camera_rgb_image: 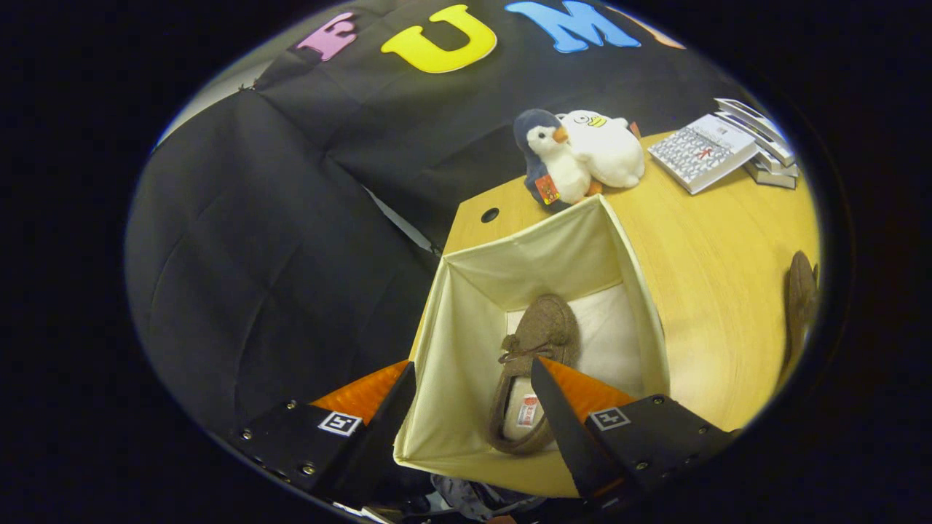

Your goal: Open the storage box then place both shoes into the box .Put the left shoe in first, then the right shoe, with the right side of both shoes facing outward in a uniform manner.

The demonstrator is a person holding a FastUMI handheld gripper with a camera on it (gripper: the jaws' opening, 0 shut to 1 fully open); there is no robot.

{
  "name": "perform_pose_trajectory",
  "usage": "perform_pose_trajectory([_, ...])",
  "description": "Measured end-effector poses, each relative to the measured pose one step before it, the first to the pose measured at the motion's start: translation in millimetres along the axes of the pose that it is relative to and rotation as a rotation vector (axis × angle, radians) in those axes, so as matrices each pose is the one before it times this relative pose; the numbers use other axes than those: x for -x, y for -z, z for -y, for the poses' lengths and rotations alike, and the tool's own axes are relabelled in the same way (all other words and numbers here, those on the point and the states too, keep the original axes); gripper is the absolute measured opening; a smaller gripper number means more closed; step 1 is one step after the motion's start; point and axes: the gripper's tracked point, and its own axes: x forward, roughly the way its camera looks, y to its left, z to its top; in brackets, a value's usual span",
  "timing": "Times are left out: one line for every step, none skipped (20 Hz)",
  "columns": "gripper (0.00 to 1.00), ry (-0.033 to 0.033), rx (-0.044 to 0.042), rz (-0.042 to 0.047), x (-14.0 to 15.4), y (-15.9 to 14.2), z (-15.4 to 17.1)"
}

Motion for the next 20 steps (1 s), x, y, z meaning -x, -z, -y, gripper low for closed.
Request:
perform_pose_trajectory([0.98,-0.00606,0.02287,0.01818,8.78,-7.06,-0.36])
perform_pose_trajectory([0.97,-0.00553,0.02129,0.02038,8.74,-7.12,0.52])
perform_pose_trajectory([0.98,-0.00165,0.02053,0.01880,9.74,-7.96,2.26])
perform_pose_trajectory([0.98,0.00008,0.02062,0.01966,9.65,-6.70,2.54])
perform_pose_trajectory([0.98,0.00515,0.02058,0.01814,9.36,-7.27,4.29])
perform_pose_trajectory([0.97,0.00567,0.02009,0.01659,7.99,-6.12,5.11])
perform_pose_trajectory([0.98,0.01157,0.01447,0.01521,7.64,-5.87,7.05])
perform_pose_trajectory([0.97,0.01160,0.01405,0.01043,8.00,-4.01,6.86])
perform_pose_trajectory([0.97,0.01013,0.00918,0.00824,6.11,-3.55,8.07])
perform_pose_trajectory([0.98,0.01069,0.00764,0.00627,6.37,-2.55,7.65])
perform_pose_trajectory([0.98,0.00889,0.00652,0.00711,6.09,-3.30,8.75])
perform_pose_trajectory([0.98,0.01475,0.00724,0.00426,5.15,-1.28,10.11])
perform_pose_trajectory([0.98,0.01560,0.00848,0.00091,5.18,-1.76,10.37])
perform_pose_trajectory([0.97,0.01570,0.00934,-0.00077,5.39,-0.56,11.04])
perform_pose_trajectory([0.98,0.01648,0.01053,0.00211,5.09,-1.05,10.96])
perform_pose_trajectory([0.98,0.01546,0.01044,0.00349,4.36,-0.97,10.04])
perform_pose_trajectory([0.98,0.01263,0.00932,0.00238,3.73,-1.22,10.07])
perform_pose_trajectory([0.97,0.01157,0.00667,0.00099,3.28,0.42,9.47])
perform_pose_trajectory([0.98,0.01481,0.00496,0.00081,3.65,-0.45,10.45])
perform_pose_trajectory([0.98,0.01374,0.00176,-0.00012,2.68,-0.05,10.28])
